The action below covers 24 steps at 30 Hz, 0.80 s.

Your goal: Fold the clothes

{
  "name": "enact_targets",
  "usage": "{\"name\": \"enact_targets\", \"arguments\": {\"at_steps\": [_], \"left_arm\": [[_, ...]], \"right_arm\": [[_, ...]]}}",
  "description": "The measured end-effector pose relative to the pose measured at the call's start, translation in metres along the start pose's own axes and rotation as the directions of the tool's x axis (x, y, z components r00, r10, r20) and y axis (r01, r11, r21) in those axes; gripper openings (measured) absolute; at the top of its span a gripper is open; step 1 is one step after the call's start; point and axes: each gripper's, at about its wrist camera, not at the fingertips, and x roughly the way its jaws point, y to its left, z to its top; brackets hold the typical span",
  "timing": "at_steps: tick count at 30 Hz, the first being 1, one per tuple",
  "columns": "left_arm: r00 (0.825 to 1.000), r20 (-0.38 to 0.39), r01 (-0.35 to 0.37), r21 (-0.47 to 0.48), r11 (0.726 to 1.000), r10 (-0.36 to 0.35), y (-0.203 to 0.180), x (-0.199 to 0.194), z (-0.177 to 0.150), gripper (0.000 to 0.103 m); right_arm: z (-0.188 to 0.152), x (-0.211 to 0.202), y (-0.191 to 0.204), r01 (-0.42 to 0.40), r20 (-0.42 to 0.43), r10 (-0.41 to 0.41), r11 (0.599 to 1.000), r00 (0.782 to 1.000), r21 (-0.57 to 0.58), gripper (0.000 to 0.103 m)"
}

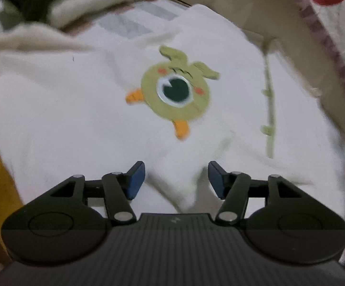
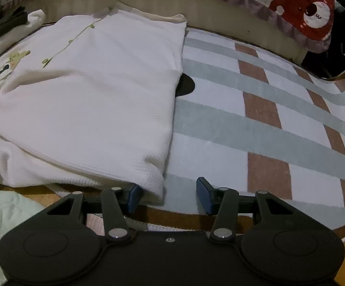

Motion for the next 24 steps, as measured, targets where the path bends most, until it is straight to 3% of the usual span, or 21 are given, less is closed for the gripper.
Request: {"name": "enact_targets", "arguments": {"at_steps": [1, 2, 5, 8, 10, 13, 15, 18, 21, 24], "left_arm": [[0.999, 0.039, 0.001, 0.034, 0.999, -0.002, -0.003, -0.008, -0.001, 0.050], [0.997, 0.079, 0.000, 0.069, 0.998, -0.006, -0.006, -0.017, -0.002, 0.004], [0.981, 0.194, -0.009, 0.171, 0.985, -0.024, -0.014, -0.041, -0.004, 0.006], [0.951, 0.304, -0.031, 0.269, 0.963, -0.055, -0.023, -0.066, -0.006, 0.007], [0.965, 0.261, -0.074, 0.281, 0.957, -0.002, -0.019, -0.069, -0.012, 0.007], [0.995, 0.072, -0.081, 0.179, 0.980, 0.069, 0.003, -0.031, -0.016, 0.010], [0.995, 0.020, -0.097, 0.123, 0.988, 0.095, 0.009, -0.010, -0.013, 0.010], [0.981, 0.067, -0.193, 0.167, 0.967, 0.184, 0.000, -0.002, -0.012, 0.010], [0.962, 0.056, -0.274, 0.183, 0.944, 0.269, 0.005, -0.001, -0.016, 0.013], [0.964, 0.026, -0.267, 0.136, 0.954, 0.266, 0.015, -0.002, -0.014, 0.013]], "right_arm": [[0.000, 0.000, 0.000, -0.005, 0.001, 0.005, 1.000, 1.000, -0.001, 0.049], [0.000, 0.001, 0.000, -0.011, 0.005, 0.011, 1.000, 1.000, -0.002, 0.049], [-0.004, 0.002, -0.001, -0.021, 0.019, 0.021, 1.000, 1.000, 0.001, 0.048], [-0.007, 0.002, -0.007, -0.036, 0.026, 0.035, 0.999, 0.999, 0.038, 0.048], [-0.008, 0.002, -0.011, -0.051, 0.026, 0.050, 0.996, 0.998, 0.071, 0.048], [-0.010, 0.005, -0.027, -0.101, 0.030, 0.097, 0.976, 0.995, 0.195, 0.048], [-0.011, 0.005, -0.027, -0.105, 0.029, 0.101, 0.975, 0.994, 0.198, 0.048], [-0.011, 0.001, -0.019, -0.097, 0.008, 0.096, 0.987, 0.995, 0.127, 0.047], [-0.015, -0.013, -0.020, -0.010, 0.050, 0.006, 0.996, 0.999, 0.090, 0.047], [-0.022, -0.029, -0.039, 0.051, 0.086, -0.072, 0.975, 0.994, 0.218, 0.048]]}}
